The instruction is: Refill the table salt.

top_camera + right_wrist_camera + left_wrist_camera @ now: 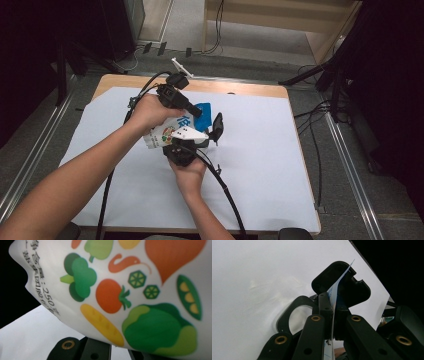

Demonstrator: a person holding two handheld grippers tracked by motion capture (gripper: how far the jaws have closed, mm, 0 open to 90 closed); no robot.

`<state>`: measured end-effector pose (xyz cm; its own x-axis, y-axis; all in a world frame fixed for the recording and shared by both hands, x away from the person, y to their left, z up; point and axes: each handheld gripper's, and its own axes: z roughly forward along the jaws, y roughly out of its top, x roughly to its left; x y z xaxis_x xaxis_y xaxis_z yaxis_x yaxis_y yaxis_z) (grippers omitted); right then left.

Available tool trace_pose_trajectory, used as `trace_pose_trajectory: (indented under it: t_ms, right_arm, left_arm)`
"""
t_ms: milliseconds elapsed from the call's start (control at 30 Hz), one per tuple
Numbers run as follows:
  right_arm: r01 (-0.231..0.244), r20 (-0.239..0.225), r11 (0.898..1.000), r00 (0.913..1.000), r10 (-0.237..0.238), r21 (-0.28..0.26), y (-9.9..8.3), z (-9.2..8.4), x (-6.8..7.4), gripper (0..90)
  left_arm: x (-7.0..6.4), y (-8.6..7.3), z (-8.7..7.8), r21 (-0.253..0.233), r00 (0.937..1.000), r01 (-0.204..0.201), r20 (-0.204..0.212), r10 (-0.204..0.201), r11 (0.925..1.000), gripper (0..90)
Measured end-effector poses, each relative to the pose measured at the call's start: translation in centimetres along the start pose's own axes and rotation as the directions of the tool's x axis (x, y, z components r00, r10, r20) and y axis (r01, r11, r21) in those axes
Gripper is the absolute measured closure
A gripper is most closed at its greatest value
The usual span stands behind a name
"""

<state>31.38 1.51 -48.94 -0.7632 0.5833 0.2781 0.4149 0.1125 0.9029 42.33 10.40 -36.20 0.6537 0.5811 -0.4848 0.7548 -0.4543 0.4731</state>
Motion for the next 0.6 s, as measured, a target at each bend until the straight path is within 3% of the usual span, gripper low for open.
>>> trace_pose_trajectory:
  t_ms: [600]
  right_arm:
    - [0.001,-0.002,1.000,1.0000,-0.001,0.002,0.08,0.11,0.11,90.0]
  left_arm:
    - [-0.06,0.03,0.21,0.007,1.0000,0.000,-0.009,0.000,1.0000,89.3]
